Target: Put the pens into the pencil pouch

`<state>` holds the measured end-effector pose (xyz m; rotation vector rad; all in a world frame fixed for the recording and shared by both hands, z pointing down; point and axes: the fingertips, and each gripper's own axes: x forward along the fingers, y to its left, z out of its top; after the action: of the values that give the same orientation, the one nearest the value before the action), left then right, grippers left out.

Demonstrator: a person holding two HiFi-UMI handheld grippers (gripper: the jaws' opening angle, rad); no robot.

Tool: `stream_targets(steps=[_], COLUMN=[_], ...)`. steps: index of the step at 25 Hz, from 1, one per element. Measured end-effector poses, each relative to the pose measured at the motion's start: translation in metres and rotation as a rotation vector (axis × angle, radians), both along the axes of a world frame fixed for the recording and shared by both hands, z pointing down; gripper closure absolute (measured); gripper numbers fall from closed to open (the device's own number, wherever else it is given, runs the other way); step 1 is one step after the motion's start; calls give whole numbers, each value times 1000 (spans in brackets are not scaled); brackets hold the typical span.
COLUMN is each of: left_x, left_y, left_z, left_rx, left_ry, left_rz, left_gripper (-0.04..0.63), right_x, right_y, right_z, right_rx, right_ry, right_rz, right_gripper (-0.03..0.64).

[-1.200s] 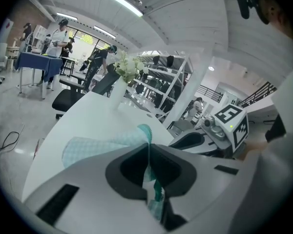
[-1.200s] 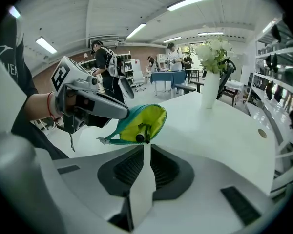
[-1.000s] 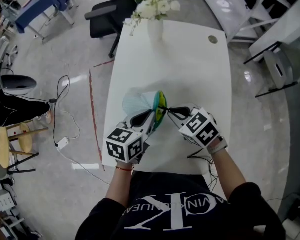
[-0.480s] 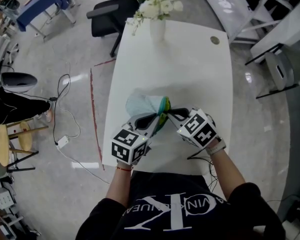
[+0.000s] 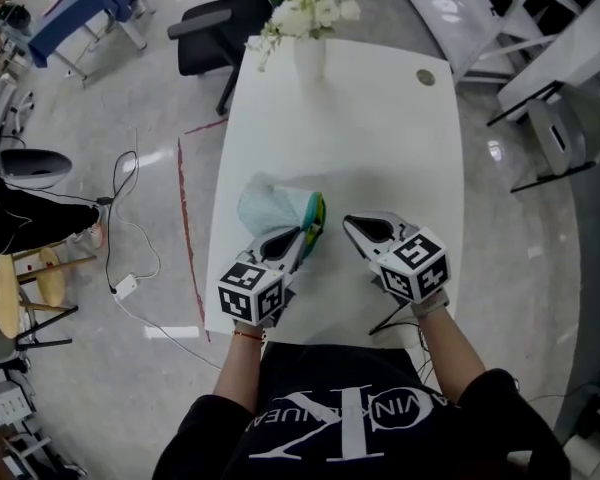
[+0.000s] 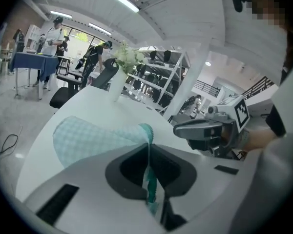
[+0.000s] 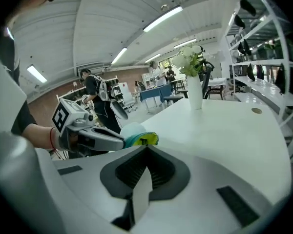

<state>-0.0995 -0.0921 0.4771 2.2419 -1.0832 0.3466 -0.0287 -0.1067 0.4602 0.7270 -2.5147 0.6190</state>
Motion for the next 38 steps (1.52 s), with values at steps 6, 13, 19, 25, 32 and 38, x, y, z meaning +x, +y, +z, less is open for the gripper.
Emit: stream_targets(steps=[6,13,19,25,32,38], left_x=[0,-3,-12,-34,-52,-64], left_y=[0,-1,-7,-22,-36,-44], left_z=[7,4,-12,-35,-64,-94], left_rx=[2,6,51,155,269,370], left_ry=[-17,-12,11,2,-55,-85], left_rz=[-17,-23,-59,-124,-165,-195], left_gripper=[580,578,579,580,591,591], right_x=[7,15,16,26,42,50], right_y=[4,2,0,-12,-27,-35], right_z=[8,11,6,-11,-37,-71], right_rx=[-22,-44,-33,32,124,225], right_ry=[-29,-54,-71,-110,-132,-175], right_rz=[38,74,92,132,188,220], right_gripper=[607,607,607,607,607,607])
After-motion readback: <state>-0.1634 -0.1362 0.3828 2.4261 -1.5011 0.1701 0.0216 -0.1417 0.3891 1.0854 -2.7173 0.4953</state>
